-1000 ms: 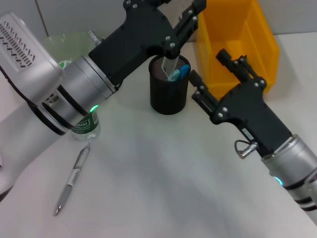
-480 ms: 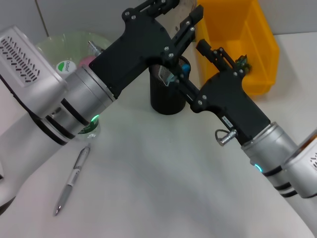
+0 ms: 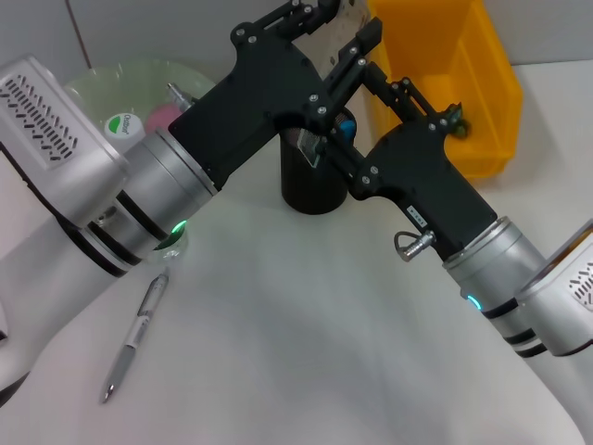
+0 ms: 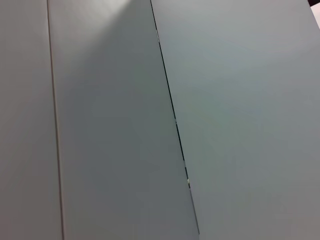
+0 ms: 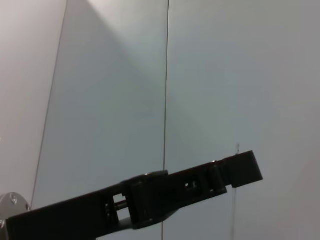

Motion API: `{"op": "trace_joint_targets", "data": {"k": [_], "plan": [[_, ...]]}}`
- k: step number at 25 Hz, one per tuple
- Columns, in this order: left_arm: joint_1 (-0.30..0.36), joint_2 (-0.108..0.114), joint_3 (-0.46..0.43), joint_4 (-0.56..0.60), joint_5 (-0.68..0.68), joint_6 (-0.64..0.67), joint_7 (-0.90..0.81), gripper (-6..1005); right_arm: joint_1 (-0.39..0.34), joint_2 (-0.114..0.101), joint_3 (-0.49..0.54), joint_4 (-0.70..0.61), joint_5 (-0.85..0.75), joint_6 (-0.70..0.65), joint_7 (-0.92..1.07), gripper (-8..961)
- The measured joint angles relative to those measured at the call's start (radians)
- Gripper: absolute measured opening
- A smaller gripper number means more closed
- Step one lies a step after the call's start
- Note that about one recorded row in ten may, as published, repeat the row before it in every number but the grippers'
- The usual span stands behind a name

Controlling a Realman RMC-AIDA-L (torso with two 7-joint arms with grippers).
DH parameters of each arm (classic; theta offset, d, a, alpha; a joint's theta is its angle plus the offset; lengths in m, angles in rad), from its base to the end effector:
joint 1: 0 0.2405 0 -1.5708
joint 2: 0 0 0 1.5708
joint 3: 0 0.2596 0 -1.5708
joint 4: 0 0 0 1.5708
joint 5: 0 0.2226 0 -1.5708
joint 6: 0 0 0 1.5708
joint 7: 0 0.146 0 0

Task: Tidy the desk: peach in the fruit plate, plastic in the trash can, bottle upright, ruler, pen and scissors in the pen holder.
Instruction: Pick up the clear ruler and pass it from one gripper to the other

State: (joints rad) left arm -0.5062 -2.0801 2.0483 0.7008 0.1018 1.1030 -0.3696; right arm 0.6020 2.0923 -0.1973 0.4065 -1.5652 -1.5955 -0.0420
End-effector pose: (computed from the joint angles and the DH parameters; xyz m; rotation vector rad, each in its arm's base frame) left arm -0.1220 0.3502 -0.0775 -2.1662 0.0446 -1.2620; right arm 0.2117 0.2987 -0.0870 -1.8618 0.1723 1.1609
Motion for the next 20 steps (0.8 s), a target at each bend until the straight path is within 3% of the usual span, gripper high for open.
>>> {"op": "trace_joint_targets", "data": {"k": [14,20], "plan": [[0.0,0.0,0.003,-0.007,-0.001,0.0,0.0,384,0.029,0.0,0.012,0.002,-0.008,0.076,0.014,668],[0.001,0.0,0.003,-0.009,-0.001,0.0,0.0,384,0.03,0.0,0.013,0.002,-0.01,0.076,0.015,496]]}}
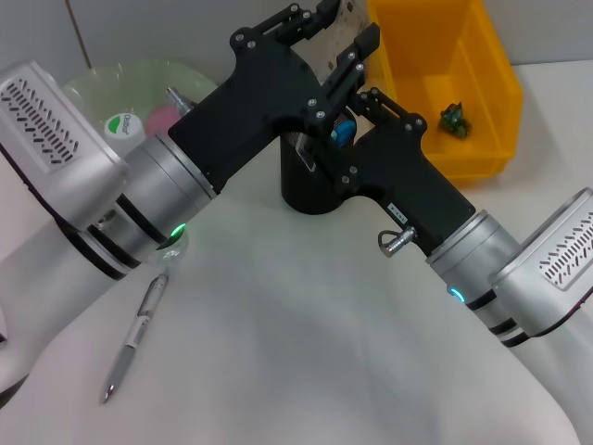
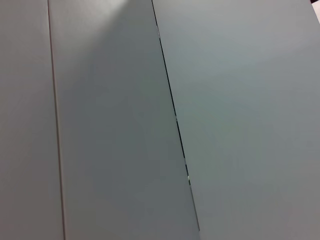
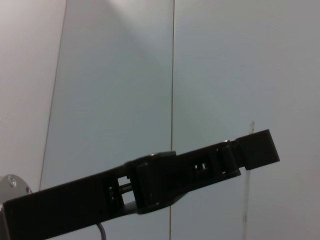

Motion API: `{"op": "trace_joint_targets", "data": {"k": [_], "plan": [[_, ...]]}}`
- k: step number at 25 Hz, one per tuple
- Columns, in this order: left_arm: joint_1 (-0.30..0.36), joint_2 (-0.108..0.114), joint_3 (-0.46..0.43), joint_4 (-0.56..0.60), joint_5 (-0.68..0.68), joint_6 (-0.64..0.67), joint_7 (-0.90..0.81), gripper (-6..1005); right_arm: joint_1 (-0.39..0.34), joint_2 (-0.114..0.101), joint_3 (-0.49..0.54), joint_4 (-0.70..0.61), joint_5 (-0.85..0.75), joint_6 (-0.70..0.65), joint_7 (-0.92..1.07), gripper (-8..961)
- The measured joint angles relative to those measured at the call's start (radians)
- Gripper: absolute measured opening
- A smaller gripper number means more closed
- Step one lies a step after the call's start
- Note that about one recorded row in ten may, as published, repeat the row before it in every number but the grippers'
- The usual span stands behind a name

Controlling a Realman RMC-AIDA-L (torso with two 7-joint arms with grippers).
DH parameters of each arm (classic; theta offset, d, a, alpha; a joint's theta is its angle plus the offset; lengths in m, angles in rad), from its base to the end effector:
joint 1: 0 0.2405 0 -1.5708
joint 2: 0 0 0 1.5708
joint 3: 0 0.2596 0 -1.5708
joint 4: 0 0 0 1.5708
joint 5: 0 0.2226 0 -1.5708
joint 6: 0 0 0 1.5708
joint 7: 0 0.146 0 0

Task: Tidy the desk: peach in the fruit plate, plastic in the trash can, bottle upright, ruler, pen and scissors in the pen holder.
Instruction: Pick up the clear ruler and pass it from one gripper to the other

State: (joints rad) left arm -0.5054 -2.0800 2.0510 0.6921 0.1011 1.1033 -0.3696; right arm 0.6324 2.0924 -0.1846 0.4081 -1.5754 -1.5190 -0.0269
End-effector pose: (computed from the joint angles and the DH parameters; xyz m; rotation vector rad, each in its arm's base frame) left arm -0.1249 0.3499 -0.0786 -2.1712 0.0380 -1.2530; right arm 0.2073 0.3087 -0.0956 -1.9165 0.1995 1.1268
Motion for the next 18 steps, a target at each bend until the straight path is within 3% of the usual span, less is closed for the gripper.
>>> {"op": "trace_joint_targets", "data": {"k": [3,18], "plan": [[0.001,0.0,0.0,-0.001,0.0,0.003,0.0,384,0.0,0.0,0.0,0.0,0.0,0.0,0.0,438],[0.001,0.0,0.001,-0.003,0.0,0.006,0.0,384,-0.004,0.0,0.037,0.018,0.0,0.0,0.007,380]]}}
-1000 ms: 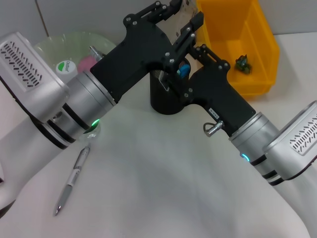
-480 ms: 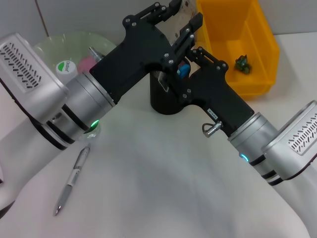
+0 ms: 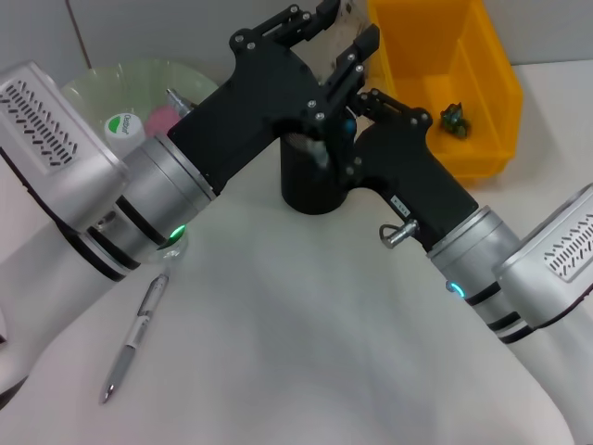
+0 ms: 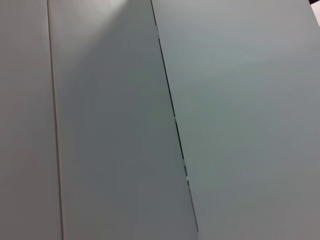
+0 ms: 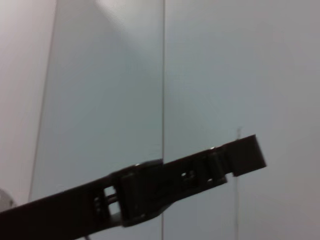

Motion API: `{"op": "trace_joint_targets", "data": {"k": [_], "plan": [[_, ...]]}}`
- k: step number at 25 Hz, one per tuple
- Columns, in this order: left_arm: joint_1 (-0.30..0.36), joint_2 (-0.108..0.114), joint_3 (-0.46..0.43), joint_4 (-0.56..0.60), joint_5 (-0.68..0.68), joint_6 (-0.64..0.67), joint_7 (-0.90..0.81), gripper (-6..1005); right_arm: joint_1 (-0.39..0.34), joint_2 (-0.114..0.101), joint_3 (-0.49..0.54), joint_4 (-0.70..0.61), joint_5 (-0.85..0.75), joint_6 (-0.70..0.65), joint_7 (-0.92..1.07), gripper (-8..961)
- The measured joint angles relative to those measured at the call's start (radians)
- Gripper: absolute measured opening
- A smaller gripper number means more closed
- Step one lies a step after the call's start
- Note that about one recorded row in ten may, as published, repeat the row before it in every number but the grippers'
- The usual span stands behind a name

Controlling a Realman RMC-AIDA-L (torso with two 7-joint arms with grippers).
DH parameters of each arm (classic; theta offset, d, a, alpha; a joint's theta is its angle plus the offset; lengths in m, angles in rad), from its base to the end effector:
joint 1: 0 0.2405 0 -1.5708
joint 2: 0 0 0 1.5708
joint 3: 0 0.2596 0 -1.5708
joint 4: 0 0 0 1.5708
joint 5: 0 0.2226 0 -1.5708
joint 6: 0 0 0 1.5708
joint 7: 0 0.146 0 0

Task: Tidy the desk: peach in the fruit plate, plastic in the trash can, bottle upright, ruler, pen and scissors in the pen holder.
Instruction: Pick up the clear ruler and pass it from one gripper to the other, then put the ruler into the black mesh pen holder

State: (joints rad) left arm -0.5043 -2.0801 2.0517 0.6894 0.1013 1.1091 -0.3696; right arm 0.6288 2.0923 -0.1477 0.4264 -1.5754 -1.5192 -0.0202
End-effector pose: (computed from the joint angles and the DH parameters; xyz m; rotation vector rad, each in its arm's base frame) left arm -0.1255 0.3492 -0.0786 -2.1711 0.0388 -1.2559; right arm 0.2054 0.3103 -0.0938 -1.8798 0.2382 1.1454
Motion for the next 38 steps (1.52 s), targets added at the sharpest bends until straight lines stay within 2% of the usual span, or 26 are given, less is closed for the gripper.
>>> {"op": "trace_joint_targets", "data": {"k": [1,6,11,18,24,30,31,36,37,38], "plan": [[0.0,0.0,0.0,0.0,0.0,0.0,0.0,384,-0.003,0.0,0.011,0.005,0.0,0.0,-0.002,376],[-0.005,0.0,0.01,-0.001,0.0,0.003,0.0,384,0.002,0.0,0.016,0.007,-0.001,0.001,-0.005,162],[-0.002,0.0,0.02,-0.001,0.0,0.035,0.03,384,0.002,0.0,0.022,0.01,-0.002,0.008,-0.006,34],[0.004,0.0,0.026,-0.001,-0.001,0.05,0.048,515,-0.003,0.0,0.029,0.006,-0.003,0.009,-0.008,11],[0.004,0.0,0.024,-0.001,-0.002,0.052,0.052,676,-0.009,0.0,0.038,-0.002,0.002,0.009,-0.008,13],[0.064,0.009,-0.006,0.0,-0.002,0.067,0.038,676,-0.015,-0.007,0.104,-0.076,-0.001,0.018,0.103,24],[0.077,0.011,-0.014,-0.001,0.0,0.068,0.032,676,0.001,-0.007,0.111,-0.131,0.0,0.042,0.201,26],[0.173,0.02,-0.069,-0.034,0.018,0.112,0.012,676,0.054,-0.006,0.11,-0.224,-0.002,0.124,0.343,35],[0.173,0.02,-0.069,-0.034,0.018,0.112,0.012,676,0.054,-0.006,0.11,-0.224,-0.002,0.124,0.343,37],[0.195,0.02,-0.085,-0.066,0.02,0.152,0.007,676,0.063,-0.006,0.109,-0.23,-0.002,0.134,0.348,39]]}}
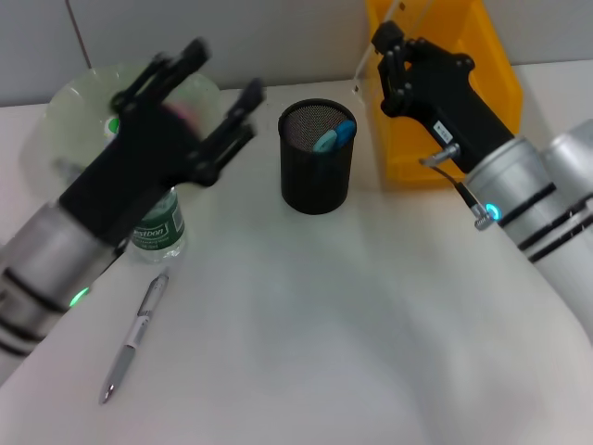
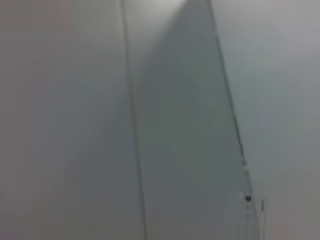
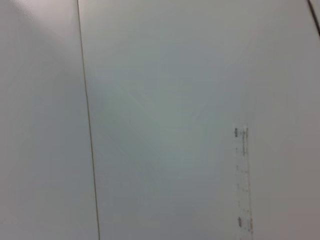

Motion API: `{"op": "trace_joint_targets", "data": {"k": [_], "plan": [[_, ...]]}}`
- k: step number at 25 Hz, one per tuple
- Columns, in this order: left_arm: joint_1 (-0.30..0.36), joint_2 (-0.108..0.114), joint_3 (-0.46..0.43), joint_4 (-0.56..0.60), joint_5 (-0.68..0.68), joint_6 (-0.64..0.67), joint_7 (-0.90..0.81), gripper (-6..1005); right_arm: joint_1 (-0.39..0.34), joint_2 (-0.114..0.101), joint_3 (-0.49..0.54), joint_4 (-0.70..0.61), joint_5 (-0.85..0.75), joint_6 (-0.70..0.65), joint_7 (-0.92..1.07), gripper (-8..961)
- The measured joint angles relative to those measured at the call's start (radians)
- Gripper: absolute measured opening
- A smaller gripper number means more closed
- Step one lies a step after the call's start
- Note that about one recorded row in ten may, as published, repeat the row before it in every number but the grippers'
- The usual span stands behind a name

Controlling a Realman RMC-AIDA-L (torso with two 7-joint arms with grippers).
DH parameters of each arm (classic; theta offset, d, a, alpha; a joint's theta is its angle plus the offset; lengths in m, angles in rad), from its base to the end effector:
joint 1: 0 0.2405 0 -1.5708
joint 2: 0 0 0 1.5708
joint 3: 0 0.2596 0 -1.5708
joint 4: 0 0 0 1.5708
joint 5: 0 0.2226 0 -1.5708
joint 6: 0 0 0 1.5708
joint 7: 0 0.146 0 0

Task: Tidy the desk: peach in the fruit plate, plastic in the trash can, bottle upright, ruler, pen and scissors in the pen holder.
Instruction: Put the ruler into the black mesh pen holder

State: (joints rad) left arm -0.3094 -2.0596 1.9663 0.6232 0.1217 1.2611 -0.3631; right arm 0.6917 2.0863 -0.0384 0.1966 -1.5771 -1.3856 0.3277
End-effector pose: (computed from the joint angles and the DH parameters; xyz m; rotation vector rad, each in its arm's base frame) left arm -0.2065 0.3188 -0.0503 -2.0354 -0.0941 -1.1964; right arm 0.2266 0.3714 -0.0559 -1.8314 0.4222 1.1496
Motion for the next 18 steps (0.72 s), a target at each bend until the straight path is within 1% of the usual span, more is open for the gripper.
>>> {"op": "trace_joint_targets", "data": {"k": [2,4,6,7,8,9,11,15,18], "plan": [[0.012,0.0,-0.011,-0.031,0.001,0.039,-0.008,676,0.02,0.0,-0.001,-0.01,-0.001,0.027,0.015,43],[0.017,-0.001,-0.027,-0.071,0.001,0.08,-0.022,676,0.055,-0.001,-0.006,-0.041,-0.024,0.085,0.071,46],[0.017,-0.001,-0.033,-0.09,0.001,0.098,-0.029,676,0.077,0.0,-0.007,-0.059,-0.042,0.127,0.102,50],[0.017,-0.001,-0.033,-0.09,0.001,0.098,-0.029,676,0.077,0.0,-0.007,-0.059,-0.042,0.127,0.102,52],[0.019,-0.002,-0.035,-0.113,-0.001,0.123,-0.034,676,0.094,0.0,-0.005,-0.062,-0.045,0.173,0.114,54],[0.019,-0.002,-0.035,-0.113,-0.001,0.123,-0.034,676,0.094,0.0,-0.005,-0.062,-0.045,0.173,0.114,56],[0.023,-0.002,-0.036,-0.115,-0.004,0.126,-0.034,676,0.122,0.0,-0.01,-0.066,-0.053,0.246,0.148,59],[0.026,-0.003,-0.037,-0.115,-0.005,0.127,-0.034,677,0.134,-0.002,-0.015,-0.071,-0.082,0.276,0.201,67],[0.029,-0.003,-0.037,-0.116,-0.005,0.128,-0.034,677,0.123,-0.001,-0.006,-0.076,-0.092,0.277,0.214,73]]}}
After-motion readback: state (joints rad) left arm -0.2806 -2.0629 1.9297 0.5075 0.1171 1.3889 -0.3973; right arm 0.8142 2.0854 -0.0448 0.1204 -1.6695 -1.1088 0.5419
